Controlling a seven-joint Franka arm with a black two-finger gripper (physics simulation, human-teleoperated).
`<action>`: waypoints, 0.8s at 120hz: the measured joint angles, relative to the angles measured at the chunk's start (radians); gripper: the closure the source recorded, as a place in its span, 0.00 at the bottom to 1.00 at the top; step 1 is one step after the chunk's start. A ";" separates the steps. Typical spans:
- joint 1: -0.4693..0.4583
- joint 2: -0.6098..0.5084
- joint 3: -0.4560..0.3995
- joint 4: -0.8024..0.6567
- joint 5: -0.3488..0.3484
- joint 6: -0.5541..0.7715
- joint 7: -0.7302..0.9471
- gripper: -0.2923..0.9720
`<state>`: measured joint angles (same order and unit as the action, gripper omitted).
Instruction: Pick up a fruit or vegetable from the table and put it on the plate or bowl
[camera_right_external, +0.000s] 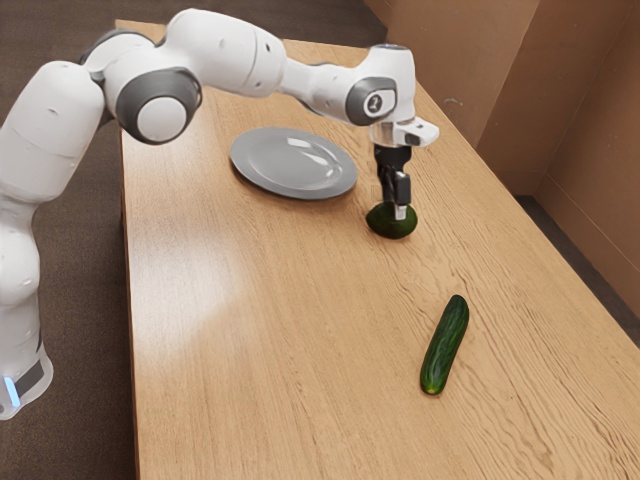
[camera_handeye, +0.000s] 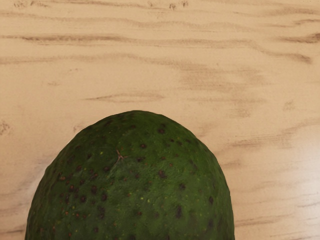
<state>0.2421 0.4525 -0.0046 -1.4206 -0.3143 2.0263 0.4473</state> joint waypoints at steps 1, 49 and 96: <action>0.000 0.002 -0.001 0.001 0.000 0.002 -0.001 0.23; 0.011 0.058 -0.035 0.010 -0.024 0.057 -0.020 0.23; 0.007 -0.011 -0.016 -0.044 -0.060 0.096 -0.041 0.51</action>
<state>0.2490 0.4416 -0.0204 -1.4650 -0.3743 2.1224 0.4065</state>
